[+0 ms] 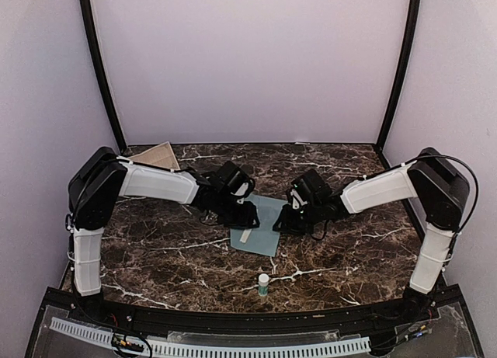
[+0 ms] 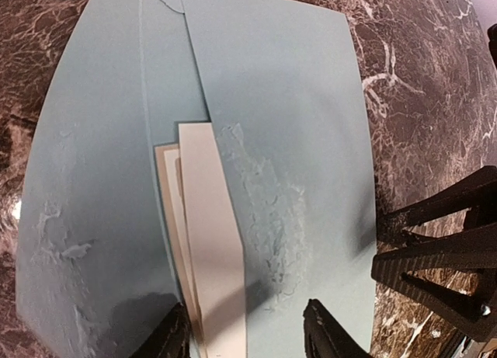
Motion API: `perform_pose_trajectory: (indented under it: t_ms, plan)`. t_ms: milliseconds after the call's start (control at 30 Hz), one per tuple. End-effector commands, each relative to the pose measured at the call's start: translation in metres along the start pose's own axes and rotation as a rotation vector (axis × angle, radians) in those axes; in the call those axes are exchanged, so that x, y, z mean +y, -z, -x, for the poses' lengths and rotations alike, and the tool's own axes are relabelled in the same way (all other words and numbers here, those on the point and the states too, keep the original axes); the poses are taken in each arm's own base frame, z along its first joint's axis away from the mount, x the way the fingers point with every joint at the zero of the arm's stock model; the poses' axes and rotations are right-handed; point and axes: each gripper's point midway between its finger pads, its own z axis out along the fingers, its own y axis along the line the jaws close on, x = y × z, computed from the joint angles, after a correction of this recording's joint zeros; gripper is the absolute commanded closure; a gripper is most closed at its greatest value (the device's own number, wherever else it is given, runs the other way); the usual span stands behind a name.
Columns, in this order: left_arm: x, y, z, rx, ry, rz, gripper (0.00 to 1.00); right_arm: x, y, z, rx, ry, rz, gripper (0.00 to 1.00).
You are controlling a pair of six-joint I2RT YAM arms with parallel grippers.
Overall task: Place the letter into the envelope and seal it
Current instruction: Place the letter in the envelope.
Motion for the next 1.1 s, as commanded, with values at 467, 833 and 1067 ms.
perform_pose_trajectory:
  t_ms: [467, 833, 1067]
  plan:
    - [-0.003, -0.012, -0.024, 0.078, 0.037, -0.069, 0.54, -0.003, -0.011, -0.013, 0.044, 0.000, -0.022, 0.72]
    - [-0.016, -0.013, -0.027, 0.089, 0.045, -0.117, 0.55, 0.000, -0.011, -0.013, 0.042, 0.004, -0.021, 0.72]
    - [-0.023, -0.014, -0.029, 0.096, 0.045, -0.142, 0.55, 0.001, -0.011, -0.012, 0.040, 0.006, -0.021, 0.72]
